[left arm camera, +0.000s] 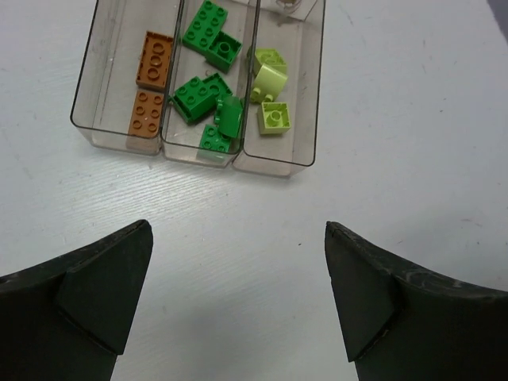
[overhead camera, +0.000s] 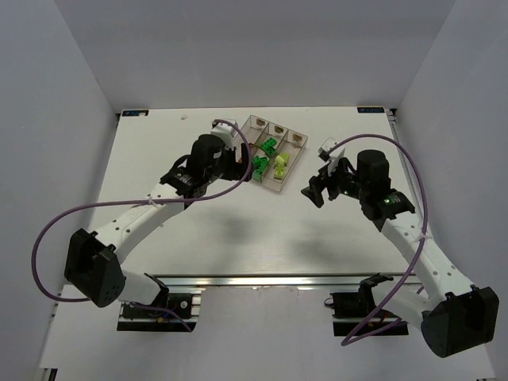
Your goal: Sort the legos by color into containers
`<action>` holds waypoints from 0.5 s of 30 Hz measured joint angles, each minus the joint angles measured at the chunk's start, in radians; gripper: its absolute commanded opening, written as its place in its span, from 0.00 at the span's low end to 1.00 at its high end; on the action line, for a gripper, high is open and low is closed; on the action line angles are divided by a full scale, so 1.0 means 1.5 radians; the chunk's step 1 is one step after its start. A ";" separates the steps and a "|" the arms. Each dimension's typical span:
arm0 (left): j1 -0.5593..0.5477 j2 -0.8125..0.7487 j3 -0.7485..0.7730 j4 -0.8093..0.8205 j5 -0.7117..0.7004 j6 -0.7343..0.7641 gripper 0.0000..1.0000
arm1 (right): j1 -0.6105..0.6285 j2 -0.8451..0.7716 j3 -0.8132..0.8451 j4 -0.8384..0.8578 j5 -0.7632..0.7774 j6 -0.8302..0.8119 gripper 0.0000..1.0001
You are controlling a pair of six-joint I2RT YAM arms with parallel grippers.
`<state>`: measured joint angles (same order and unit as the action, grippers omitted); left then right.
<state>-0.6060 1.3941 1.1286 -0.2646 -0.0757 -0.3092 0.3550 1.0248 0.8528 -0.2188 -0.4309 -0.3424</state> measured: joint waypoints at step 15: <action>0.000 -0.074 -0.051 0.007 -0.023 0.046 0.98 | -0.117 -0.021 0.000 0.041 -0.037 0.139 0.89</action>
<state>-0.6056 1.2835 1.0527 -0.2535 -0.1101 -0.2405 0.1795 0.9932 0.8524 -0.1566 -0.4858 -0.1341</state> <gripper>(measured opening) 0.982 0.895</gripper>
